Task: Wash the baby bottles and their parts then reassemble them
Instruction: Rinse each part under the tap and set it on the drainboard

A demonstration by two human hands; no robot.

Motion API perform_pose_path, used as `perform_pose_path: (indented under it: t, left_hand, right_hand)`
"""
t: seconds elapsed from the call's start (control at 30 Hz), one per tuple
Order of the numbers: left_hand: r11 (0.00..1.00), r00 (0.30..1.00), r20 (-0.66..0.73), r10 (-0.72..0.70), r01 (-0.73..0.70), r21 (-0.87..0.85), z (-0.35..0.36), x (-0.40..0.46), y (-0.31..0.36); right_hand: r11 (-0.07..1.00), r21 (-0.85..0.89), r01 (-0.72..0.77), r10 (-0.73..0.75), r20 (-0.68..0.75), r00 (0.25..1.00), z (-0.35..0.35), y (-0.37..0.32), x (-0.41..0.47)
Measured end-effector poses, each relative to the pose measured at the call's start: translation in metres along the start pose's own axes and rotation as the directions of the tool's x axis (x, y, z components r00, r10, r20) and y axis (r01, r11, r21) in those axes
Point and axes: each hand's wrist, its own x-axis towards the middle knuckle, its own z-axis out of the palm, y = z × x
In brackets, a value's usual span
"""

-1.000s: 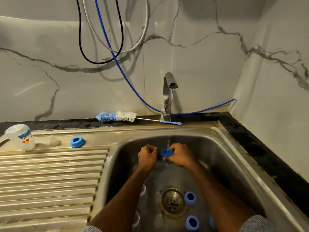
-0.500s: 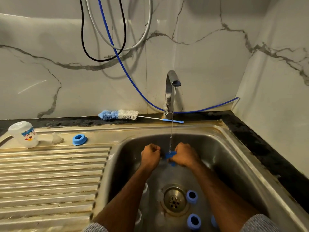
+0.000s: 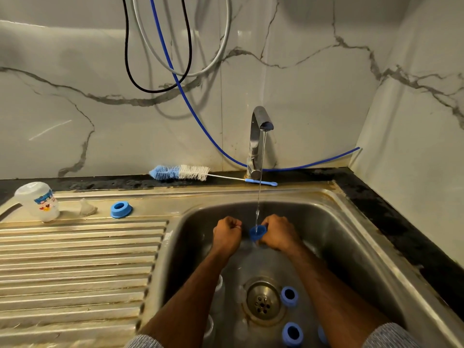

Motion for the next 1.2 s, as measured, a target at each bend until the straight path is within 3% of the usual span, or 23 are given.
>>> perform_pose_path:
  t: [0.1, 0.17, 0.23, 0.37, 0.47, 0.57, 0.67, 0.93, 1.2]
  left_hand:
    - [1.0, 1.0, 0.008, 0.007, -0.007, 0.01, 0.001, 0.0, 0.0]
    - [1.0, 1.0, 0.016, 0.012, -0.012, 0.012, 0.001, 0.0, 0.0]
    - [1.0, 1.0, 0.019, 0.007, -0.007, 0.002, 0.001, 0.0, -0.001]
    - [1.0, 1.0, 0.021, 0.011, -0.011, -0.012, 0.001, 0.001, -0.002]
    - [1.0, 0.999, 0.038, 0.027, -0.026, -0.009, 0.001, 0.0, -0.001]
    - [1.0, 0.999, 0.028, 0.027, -0.027, -0.002, 0.001, 0.003, -0.001]
    - [1.0, 1.0, 0.022, 0.016, -0.017, 0.021, 0.0, 0.003, 0.001]
    - [0.995, 0.999, 0.028, 0.021, -0.024, 0.101, -0.002, 0.008, 0.0]
    - [0.989, 0.997, 0.064, 0.045, -0.053, 0.14, 0.002, 0.011, -0.004]
  right_hand:
    - [0.974, 0.223, 0.023, -0.026, 0.012, 1.0, 0.001, 0.002, 0.0]
    - [0.906, 0.417, -0.074, -0.006, 0.187, 0.982, -0.001, 0.002, -0.004]
    - [0.88, 0.439, -0.18, 0.035, 0.317, 0.948, -0.005, 0.003, -0.008]
    - [0.85, 0.5, -0.169, 0.055, 0.234, 0.971, -0.007, 0.008, -0.006]
    - [0.881, 0.436, -0.186, 0.039, 0.323, 0.945, -0.01, 0.006, -0.009]
    - [0.903, 0.411, -0.12, 0.024, 0.232, 0.972, -0.009, 0.005, -0.003]
    - [0.952, 0.286, -0.103, 0.017, 0.288, 0.957, -0.008, 0.0, -0.002]
    - [0.964, 0.246, 0.103, -0.137, 0.124, 0.983, -0.003, -0.002, 0.007]
    - [0.969, 0.175, 0.172, -0.164, -0.058, 0.985, 0.003, 0.004, 0.012]
